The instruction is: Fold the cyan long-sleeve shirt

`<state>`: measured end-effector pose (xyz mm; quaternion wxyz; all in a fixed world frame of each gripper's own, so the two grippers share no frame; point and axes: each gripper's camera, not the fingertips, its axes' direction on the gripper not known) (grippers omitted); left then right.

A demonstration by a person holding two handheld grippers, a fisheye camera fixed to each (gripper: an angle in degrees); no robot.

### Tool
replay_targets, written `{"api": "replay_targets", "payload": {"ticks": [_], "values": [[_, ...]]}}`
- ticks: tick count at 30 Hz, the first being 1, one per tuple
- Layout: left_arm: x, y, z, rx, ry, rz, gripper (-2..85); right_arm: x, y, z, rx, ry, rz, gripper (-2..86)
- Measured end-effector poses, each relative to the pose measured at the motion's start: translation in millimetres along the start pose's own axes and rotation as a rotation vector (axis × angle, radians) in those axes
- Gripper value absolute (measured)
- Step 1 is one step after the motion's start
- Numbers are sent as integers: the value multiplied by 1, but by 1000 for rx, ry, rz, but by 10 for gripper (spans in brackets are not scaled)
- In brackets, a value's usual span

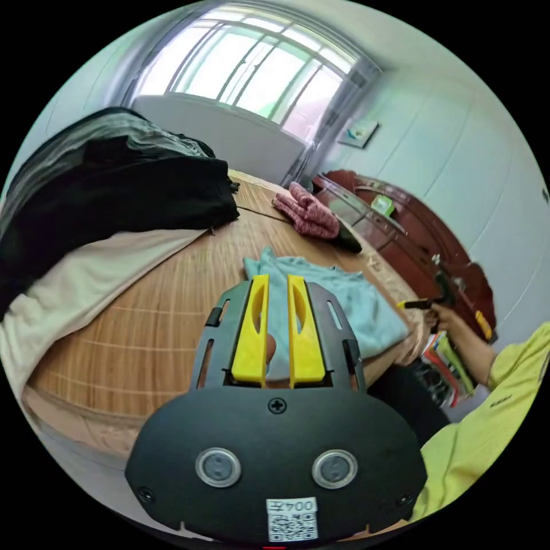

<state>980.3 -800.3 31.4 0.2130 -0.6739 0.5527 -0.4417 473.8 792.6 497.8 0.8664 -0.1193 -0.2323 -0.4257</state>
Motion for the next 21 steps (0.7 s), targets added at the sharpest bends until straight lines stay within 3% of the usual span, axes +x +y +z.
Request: {"api": "replay_targets", "payload": {"ticks": [5,11,14,21], "values": [[34,56,6,-126,-98,136,91,-39,7,42,-176,131,-45,89],[67,64,63,-334,-141,264,121,-58,-26,97,-329,200,-25,88],[86,64,86,-413,-158,338,119,-84,-46,113,-425,305,-119,85],[110,66,114,-461,-199,365,99,-121,-78,146,-592,407,-260,80]]}}
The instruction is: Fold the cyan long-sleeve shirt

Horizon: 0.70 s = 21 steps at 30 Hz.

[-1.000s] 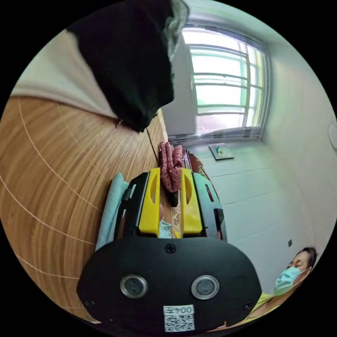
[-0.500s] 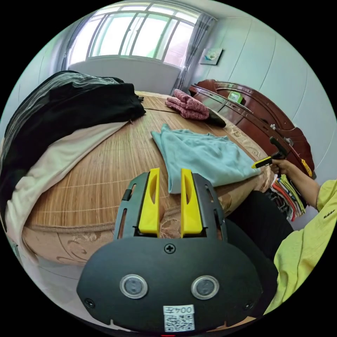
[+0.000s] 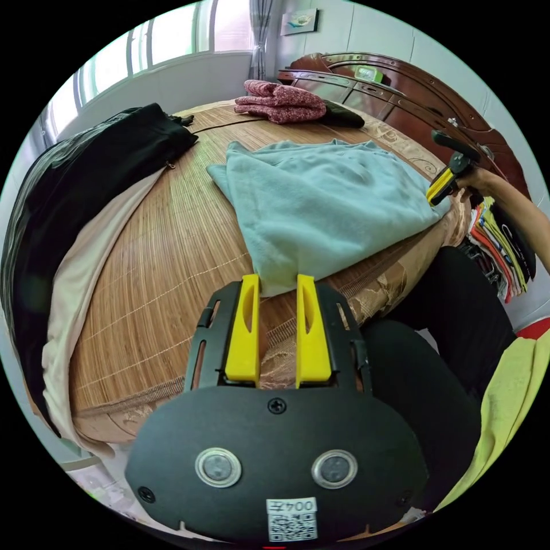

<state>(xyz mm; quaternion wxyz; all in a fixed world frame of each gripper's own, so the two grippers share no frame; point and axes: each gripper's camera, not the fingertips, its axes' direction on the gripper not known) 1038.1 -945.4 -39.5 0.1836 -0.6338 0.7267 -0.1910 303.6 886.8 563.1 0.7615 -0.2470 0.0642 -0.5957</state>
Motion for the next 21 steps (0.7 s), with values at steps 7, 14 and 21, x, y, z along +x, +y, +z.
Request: {"api": "replay_targets", "payload": {"ticks": [7,14,21], "values": [[6,-10,8,-23,21,-56,94,-1,-1,-1,41,-64,10,83],[10,-27,14,-108,17,-47,88,21,55,-7,163,24,33,90],[7,-35,18,-150,31,-47,83,30,109,17,210,13,-10,118]]}}
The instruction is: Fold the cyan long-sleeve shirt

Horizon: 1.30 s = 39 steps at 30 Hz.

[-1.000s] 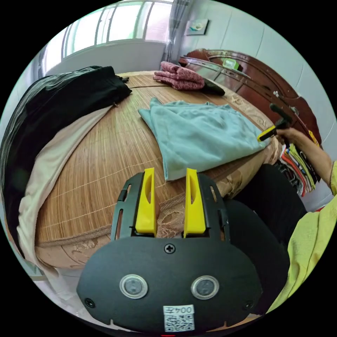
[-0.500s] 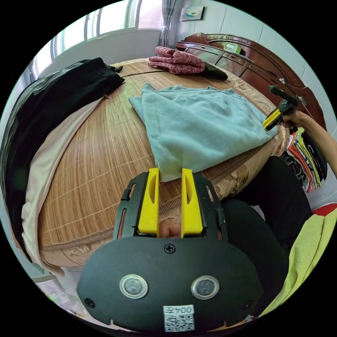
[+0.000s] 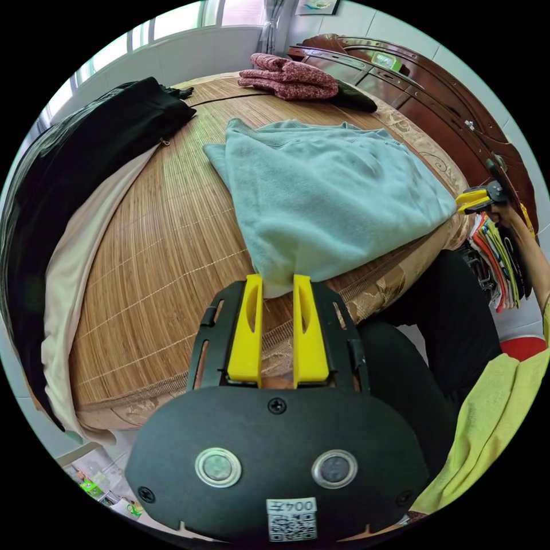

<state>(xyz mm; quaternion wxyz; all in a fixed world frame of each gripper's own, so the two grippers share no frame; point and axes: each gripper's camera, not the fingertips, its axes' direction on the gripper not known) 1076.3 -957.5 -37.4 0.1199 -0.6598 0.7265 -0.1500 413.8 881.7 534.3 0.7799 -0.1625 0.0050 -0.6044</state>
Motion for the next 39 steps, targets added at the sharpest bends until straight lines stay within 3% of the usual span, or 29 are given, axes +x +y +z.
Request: {"api": "replay_targets", "payload": {"ticks": [9,17,25,29,35,39], "values": [[-5,-3,1,-35,-5,-4,82,-31,2,22,32,84,-125,113],[-14,2,1,-41,-9,7,76,-45,0,27,39,145,-203,52],[-39,16,0,-24,67,-48,53,-9,6,48,56,-102,35,57],[-45,21,0,-24,77,-58,51,-7,10,45,16,-44,64,72],[-45,28,0,-27,39,-51,45,-24,-10,-8,224,135,86,55],[-46,37,0,-5,21,-58,40,-53,-56,-42,414,151,-32,37]]}}
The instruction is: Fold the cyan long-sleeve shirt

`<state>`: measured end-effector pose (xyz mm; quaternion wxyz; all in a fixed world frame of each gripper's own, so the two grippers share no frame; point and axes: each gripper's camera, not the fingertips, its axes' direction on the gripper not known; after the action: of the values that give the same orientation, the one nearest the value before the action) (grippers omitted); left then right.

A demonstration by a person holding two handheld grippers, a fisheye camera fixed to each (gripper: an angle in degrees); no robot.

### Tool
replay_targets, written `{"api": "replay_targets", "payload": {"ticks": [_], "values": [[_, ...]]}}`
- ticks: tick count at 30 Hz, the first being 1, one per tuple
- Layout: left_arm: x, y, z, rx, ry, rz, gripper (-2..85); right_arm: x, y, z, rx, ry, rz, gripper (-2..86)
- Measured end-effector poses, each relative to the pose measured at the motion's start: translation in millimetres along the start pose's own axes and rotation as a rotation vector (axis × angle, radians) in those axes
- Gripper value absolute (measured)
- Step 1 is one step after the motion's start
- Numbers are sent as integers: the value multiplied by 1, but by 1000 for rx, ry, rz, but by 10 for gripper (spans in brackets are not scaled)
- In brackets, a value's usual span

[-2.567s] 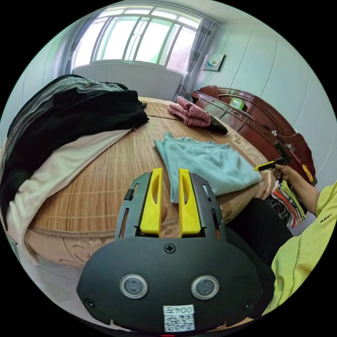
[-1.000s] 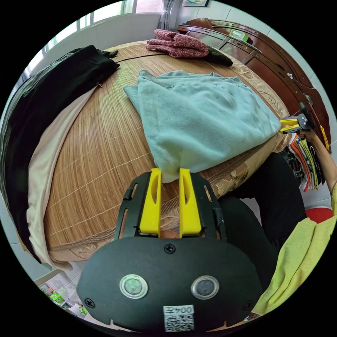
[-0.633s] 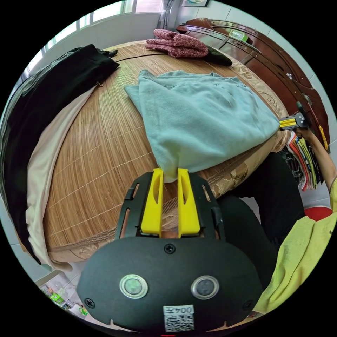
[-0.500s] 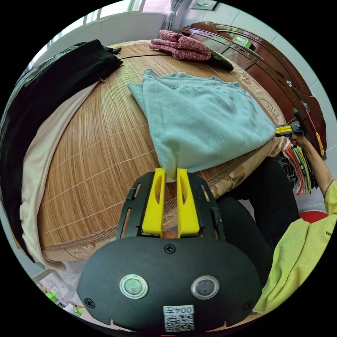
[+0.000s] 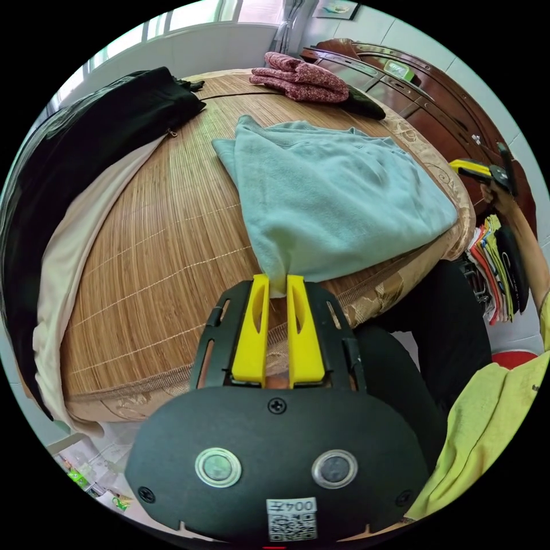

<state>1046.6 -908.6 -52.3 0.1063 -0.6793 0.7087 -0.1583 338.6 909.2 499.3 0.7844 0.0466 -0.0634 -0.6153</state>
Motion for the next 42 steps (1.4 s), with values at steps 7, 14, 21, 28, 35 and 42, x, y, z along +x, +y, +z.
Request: {"api": "replay_targets", "payload": {"ticks": [7,14,21,28,35,42], "values": [[-9,15,0,34,10,-19,37,-42,-117,45,-21,-88,-169,81],[-11,28,0,67,-11,-33,37,-71,-206,121,-95,-93,-355,100],[-18,35,0,73,4,-41,35,-81,-271,192,-223,-172,-487,108],[-20,41,0,90,-9,-48,32,-86,-299,225,-270,-280,-487,66],[-33,47,-3,123,65,-139,39,-102,-308,216,-173,-161,-475,18],[-34,51,-4,154,65,-177,56,-105,-342,253,-180,-78,-330,24]]}}
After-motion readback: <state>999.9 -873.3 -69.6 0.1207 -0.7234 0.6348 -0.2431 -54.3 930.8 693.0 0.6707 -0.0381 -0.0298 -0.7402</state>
